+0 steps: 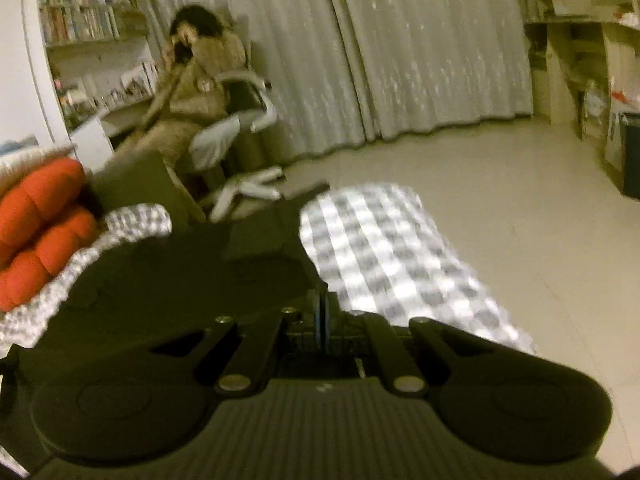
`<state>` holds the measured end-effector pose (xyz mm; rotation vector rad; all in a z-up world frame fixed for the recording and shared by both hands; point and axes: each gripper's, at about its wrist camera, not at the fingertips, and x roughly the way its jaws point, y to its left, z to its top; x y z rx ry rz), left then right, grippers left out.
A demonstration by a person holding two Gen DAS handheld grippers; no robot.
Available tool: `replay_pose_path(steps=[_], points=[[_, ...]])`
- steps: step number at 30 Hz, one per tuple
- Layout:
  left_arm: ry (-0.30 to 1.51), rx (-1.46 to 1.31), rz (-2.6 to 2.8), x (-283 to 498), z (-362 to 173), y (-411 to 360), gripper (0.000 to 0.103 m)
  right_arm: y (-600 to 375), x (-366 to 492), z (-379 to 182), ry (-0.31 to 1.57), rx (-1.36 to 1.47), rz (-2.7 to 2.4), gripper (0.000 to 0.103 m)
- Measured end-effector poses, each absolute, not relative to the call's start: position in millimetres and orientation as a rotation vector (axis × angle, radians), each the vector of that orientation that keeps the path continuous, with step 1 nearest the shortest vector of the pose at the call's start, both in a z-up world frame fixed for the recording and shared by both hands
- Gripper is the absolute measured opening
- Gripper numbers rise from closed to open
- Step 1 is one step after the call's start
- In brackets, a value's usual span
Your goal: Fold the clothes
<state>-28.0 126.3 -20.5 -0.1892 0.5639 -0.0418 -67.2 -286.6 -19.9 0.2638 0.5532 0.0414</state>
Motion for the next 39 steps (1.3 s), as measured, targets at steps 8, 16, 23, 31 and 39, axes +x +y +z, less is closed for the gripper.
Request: replay_pose_path(steps=[8,16,23,31,39], points=[[0.507,-0.200,0.002,-44,-10,136,0.030,-292,-74,-22,0.582,0.274,0.046,0.015],[0.571,-0.384,-0.021,-28,-17,160,0.031,-307,-71,-28,0.638,0.381,0.070,0.017],[0.588,-0.511,-0.052,-11,-23,169,0.028,-306,-62,-29,0.645,0.443,0.095,0.034],[0.583,-0.533,-0.075,-11,-19,172,0.028,-303,-58,-28,0.628,0.425,0.097,0.040],[0.576,-0.328,-0.046,-12,-18,143,0.004,-299,-54,-32,0.612,0.389,0.062,0.007]])
